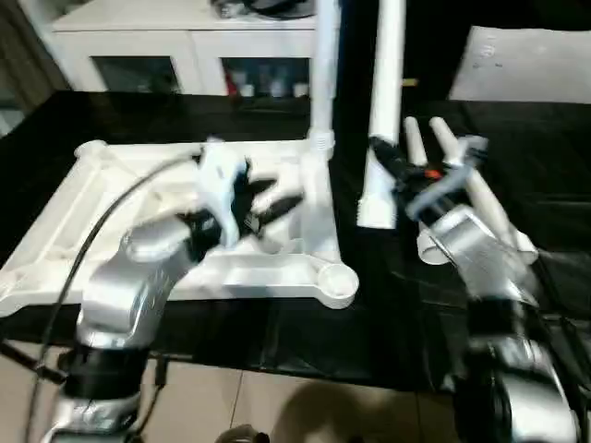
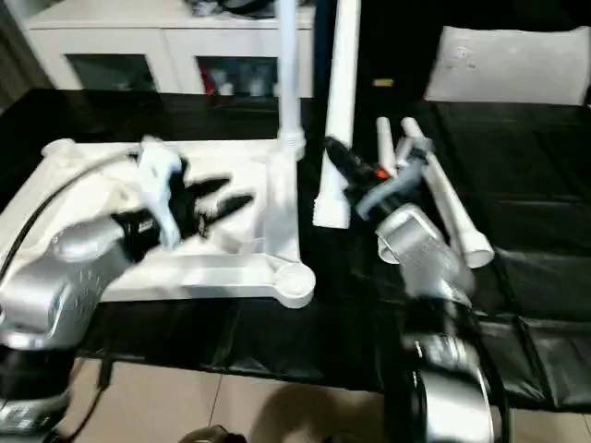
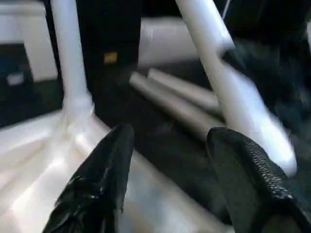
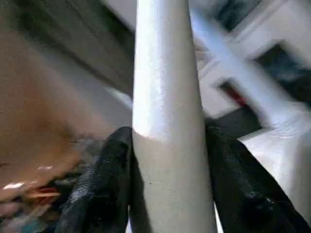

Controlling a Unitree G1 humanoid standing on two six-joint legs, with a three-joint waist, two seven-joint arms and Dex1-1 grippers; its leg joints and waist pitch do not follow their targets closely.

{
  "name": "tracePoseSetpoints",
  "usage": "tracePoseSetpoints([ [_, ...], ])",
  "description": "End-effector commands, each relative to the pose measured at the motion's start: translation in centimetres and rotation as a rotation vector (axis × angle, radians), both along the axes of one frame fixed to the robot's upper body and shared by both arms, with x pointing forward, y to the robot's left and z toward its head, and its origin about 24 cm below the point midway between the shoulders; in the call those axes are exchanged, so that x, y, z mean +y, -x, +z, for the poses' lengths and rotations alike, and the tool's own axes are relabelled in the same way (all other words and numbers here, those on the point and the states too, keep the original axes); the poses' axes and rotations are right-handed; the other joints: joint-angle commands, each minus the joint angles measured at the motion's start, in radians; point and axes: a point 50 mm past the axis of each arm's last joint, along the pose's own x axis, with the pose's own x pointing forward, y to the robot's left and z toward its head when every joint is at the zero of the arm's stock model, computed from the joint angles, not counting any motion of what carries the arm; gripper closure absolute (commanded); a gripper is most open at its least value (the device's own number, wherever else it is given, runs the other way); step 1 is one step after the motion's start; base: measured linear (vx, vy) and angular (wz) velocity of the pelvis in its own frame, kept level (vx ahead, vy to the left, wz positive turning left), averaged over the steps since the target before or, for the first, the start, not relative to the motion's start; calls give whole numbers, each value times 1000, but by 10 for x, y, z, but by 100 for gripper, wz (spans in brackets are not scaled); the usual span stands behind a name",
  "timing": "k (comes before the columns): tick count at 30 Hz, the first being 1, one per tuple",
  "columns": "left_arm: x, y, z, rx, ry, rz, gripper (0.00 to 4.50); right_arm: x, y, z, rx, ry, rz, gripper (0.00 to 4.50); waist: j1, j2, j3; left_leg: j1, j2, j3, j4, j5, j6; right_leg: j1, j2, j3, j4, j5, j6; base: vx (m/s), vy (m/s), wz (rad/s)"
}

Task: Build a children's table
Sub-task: Pick table leg

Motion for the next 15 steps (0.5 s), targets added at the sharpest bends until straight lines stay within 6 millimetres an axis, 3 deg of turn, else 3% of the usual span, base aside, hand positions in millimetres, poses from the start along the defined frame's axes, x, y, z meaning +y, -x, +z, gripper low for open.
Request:
tracePoseSetpoints([
  [1, -4, -1, 9, 13, 83, -28, 143, 8, 9, 16, -93, -42, 99, 267, 4, -18, -74, 5, 74, -30, -69, -89, 82, 58, -95, 57, -91, -250, -172, 0, 0, 0],
  [3, -8, -1, 14, 16, 143, -50, 125, 11, 14, 18, -112, -48, 135, 267, 9, -18, -73, 1, 72, -32, -68, -83, 76, 58, -98, 57, -92, -270, -163, 0, 0, 0],
  [4, -14, 0, 20, 30, 221, -87, 107, 16, 21, 21, -141, -53, 187, 267, 10, -24, -73, 1, 69, -29, -67, -79, 77, 58, -98, 58, -95, -286, -154, 0, 0, 0],
  [10, -31, 5, 33, 59, 362, -198, 59, 27, 32, 23, -173, -27, 289, 267, 13, -30, -74, 0, 70, -30, -67, -51, 81, 56, -98, 54, -99, -312, -128, 0, 0, 0],
  [12, -35, 6, 37, 65, 388, -227, 39, 30, 34, 22, -175, -10, 313, 267, 16, -27, -78, 2, 76, -33, -67, -27, 86, 54, -96, 53, -96, -266, -131, 0, 0, 0],
  [15, -39, 4, 43, 76, 435, -244, 15, 32, 37, 22, -175, 15, 334, 267, 18, -30, -78, -4, 75, -34, -65, -6, 101, 57, -100, 51, -91, -209, -146, 0, 0, 0],
])
